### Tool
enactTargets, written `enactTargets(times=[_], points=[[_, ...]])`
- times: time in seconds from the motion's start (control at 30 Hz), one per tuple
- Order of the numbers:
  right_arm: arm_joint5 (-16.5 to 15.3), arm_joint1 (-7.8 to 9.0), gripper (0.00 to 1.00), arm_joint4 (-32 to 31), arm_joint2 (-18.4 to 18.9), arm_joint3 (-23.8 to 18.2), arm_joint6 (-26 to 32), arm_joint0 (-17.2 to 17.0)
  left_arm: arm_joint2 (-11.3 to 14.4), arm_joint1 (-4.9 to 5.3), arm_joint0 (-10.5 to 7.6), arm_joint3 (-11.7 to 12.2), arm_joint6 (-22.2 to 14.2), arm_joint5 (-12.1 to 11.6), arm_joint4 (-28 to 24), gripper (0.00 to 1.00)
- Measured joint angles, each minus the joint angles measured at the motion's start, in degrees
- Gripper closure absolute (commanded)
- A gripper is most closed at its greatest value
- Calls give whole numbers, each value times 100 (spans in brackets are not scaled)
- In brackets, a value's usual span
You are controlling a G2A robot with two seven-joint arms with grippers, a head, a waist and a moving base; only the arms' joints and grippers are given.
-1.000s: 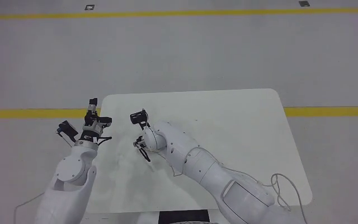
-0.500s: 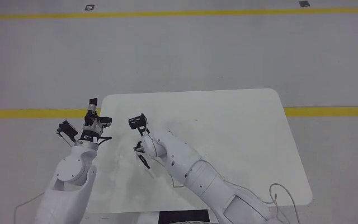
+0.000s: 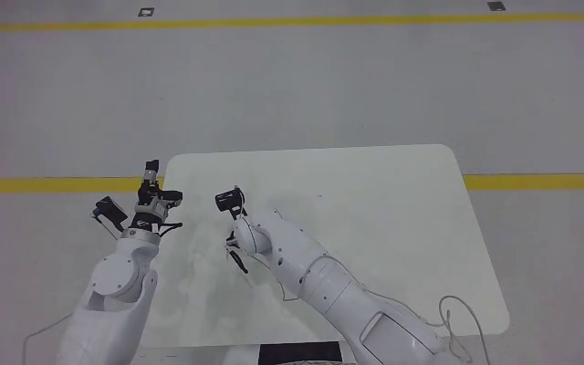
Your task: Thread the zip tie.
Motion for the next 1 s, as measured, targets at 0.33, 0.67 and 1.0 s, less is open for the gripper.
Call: enactTargets(times=[0.33,0.67,1.0], points=[[0,-77,53,-110,-106,351,-121,159,0,0,0,0,0,0,0,0],[0,-125,53,-309,-198,497,-132,236,0,0,0,0,0,0,0,0],[0,-171,54,-207,-305,728,-118,347,0,0,0,0,0,0,0,0]])
